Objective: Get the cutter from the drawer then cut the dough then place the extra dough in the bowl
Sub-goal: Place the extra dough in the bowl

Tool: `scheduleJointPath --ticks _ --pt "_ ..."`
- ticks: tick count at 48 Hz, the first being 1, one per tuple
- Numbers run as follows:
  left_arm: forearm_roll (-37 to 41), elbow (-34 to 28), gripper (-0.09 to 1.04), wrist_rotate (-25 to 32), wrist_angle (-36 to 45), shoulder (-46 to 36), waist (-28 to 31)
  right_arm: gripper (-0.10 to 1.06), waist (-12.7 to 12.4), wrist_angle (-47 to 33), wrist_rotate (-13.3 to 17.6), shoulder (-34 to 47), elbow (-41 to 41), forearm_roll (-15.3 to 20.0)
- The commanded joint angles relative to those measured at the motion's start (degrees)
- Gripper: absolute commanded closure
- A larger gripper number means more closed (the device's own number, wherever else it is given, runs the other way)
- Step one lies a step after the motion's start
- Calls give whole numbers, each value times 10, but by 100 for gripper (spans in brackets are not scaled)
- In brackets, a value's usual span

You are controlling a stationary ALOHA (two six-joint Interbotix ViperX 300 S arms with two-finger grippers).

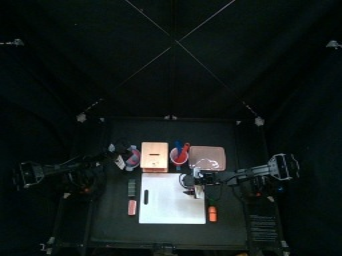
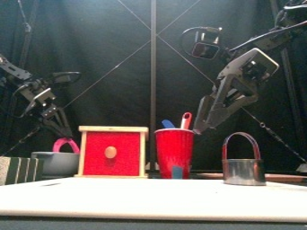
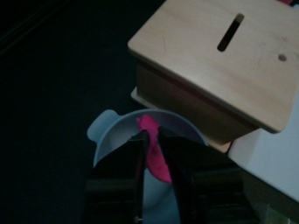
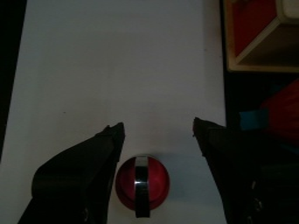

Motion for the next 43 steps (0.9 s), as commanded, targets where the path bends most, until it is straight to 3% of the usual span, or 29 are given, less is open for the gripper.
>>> scheduleJointPath --ticks 1,9,17,23,32,43 --pt "-12 -10 18 1 -15 -6 -1 2 -3 -2 1 -8 -13 1" --pt "-33 -11 3 0 -30 -19 -5 2 -3 0 1 -8 -16 1" --pt "-56 -25 2 0 -58 -48 -32 2 -4 2 1 -8 -26 1" --pt "-59 -37 3 6 -97 -78 -91 2 -14 2 -1 -8 -41 0" --pt "44 -19 3 11 -206 -96 -190 2 -42 -4 -1 -12 -73 -10" --pt "160 17 3 4 -308 -95 -243 2 -74 -98 0 -13 -83 -26"
